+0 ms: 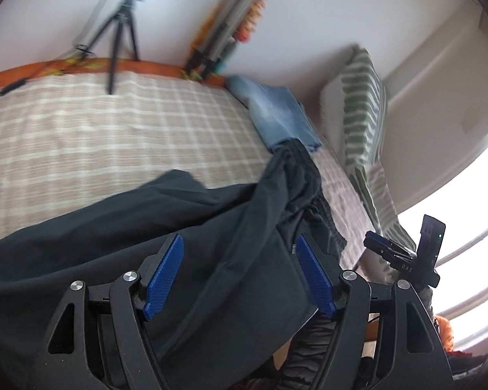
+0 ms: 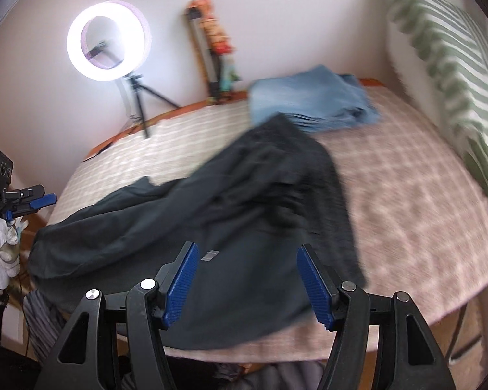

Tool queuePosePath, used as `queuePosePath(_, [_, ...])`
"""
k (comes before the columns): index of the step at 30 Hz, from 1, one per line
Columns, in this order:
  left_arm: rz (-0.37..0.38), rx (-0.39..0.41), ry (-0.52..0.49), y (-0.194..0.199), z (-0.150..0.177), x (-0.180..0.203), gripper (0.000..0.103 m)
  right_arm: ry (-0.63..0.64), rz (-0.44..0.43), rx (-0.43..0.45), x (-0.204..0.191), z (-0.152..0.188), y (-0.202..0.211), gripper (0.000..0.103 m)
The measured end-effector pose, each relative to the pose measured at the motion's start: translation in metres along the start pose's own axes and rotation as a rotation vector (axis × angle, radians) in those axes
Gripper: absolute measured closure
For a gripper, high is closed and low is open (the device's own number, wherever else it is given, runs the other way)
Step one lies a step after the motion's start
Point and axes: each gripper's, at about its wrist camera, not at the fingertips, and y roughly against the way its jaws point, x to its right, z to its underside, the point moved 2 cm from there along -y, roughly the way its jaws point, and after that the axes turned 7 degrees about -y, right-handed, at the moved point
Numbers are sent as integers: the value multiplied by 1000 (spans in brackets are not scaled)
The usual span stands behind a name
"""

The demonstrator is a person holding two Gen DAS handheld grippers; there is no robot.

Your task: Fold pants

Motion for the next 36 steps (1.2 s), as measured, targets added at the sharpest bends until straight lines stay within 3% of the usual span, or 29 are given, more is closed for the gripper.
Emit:
queuePosePath(5, [57,-77,4,-67,-25,20,31,-55,12,-25,38,3,-9,37])
queuePosePath(14, [7,-182,-40,-174,-70,46,31,-116,-4,-62,82,11,-23,37])
queuePosePath(21, [-8,-269,48,-220,-70,34,31,-165,-29,-44,104,21,-12,37])
queuePosePath(23, [-14,-248,21,-221,-68,39,37,-178,-26,-40,110,22,-12,37])
queuePosePath(25, [-24,-231,-36,-219,-66,48,83,-189,-25,-31,113,22,-11,37])
queuePosePath(26, [-36,-230,-56,-219,-67,51,90,-193,-25,-30,114,22,-11,37])
queuePosePath(31, [-67,-170,-301,-198,-57,94,97,-180,-24,-22,108,18,-10,37])
queuePosePath(36, [39,-174,-455,-170,-27,140,98,-196,-52,3,104,10,-5,37])
